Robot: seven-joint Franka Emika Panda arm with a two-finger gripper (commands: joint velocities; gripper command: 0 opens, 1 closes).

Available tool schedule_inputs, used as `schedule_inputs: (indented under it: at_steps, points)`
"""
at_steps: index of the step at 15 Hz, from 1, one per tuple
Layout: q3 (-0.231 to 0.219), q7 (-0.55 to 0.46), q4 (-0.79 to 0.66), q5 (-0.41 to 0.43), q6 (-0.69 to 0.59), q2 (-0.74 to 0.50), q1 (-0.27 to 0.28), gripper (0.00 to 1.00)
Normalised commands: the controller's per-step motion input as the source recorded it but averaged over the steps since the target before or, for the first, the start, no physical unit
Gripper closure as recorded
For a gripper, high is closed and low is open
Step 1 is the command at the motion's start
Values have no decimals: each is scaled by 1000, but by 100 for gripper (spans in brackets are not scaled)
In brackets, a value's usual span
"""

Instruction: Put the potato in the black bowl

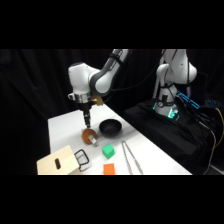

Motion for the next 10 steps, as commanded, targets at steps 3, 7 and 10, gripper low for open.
schedule_inputs:
  at_steps: [3,7,10]
  points:
    - [-46,249,254,23,120,304,37,0]
    - [-12,162,261,86,125,330,24,0]
    - [13,69,245,128,173,321,-5,0]
